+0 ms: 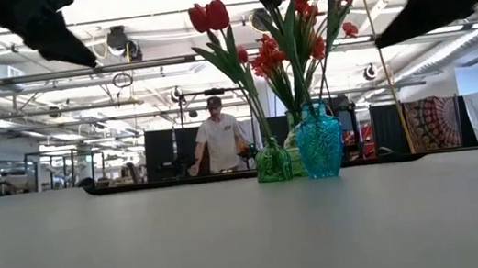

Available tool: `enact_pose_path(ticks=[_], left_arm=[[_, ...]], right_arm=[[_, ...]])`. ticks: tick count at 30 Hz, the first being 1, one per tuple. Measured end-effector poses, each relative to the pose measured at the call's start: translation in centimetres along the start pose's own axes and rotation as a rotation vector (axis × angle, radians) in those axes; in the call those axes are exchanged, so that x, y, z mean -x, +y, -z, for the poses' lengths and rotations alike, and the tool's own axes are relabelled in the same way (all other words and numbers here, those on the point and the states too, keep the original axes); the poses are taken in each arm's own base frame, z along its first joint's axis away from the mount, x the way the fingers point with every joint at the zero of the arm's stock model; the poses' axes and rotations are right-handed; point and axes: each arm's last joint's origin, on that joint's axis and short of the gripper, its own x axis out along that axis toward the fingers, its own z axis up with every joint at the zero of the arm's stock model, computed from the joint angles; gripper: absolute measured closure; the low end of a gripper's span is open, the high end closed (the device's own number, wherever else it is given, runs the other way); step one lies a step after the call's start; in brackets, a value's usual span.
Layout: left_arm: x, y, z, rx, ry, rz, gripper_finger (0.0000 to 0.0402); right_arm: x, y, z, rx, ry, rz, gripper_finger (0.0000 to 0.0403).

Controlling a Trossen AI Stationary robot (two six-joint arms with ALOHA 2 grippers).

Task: Sort flowers into vase by color
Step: Return to Home Position

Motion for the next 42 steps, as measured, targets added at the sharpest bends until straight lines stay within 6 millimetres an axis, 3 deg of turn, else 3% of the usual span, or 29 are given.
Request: enact_pose_path(ticks=[4, 12, 22, 25, 32, 42], left_arm=[[0.7, -0.1, 1.4, 0.026, -0.045, -0.004, 0.0219], [2.9, -0.1, 1.7, 0.038, -0.164, -0.015, 0.0219], [4.1, -0.1, 2.1, 0.039, -0.224, -0.02, 0.0219], [4.2, -0.1, 2.1, 0.039, -0.227, -0.02, 0.0219], [4.0, -0.1, 2.2, 0.03, -0.232, -0.006, 0.0219], [2.3, -0.8, 2.4, -0.006, -0.309, 0.169, 0.0219]], right_arm=[[1.4, -2.3, 0.2, -0.007, 0.008, 0.003, 0.0317], [3.5, -5.6, 0.6, -0.003, -0.093, -0.026, 0.0317], [2.4, -9.6, 6.2, -0.166, -0.168, -0.081, 0.0317], [2.1, -9.7, 7.2, -0.241, -0.232, -0.105, 0.0317], [2.0, -9.4, 9.0, -0.212, -0.254, -0.184, 0.0317], [3.5, -7.8, 9.6, -0.194, -0.237, -0.366, 0.0317]])
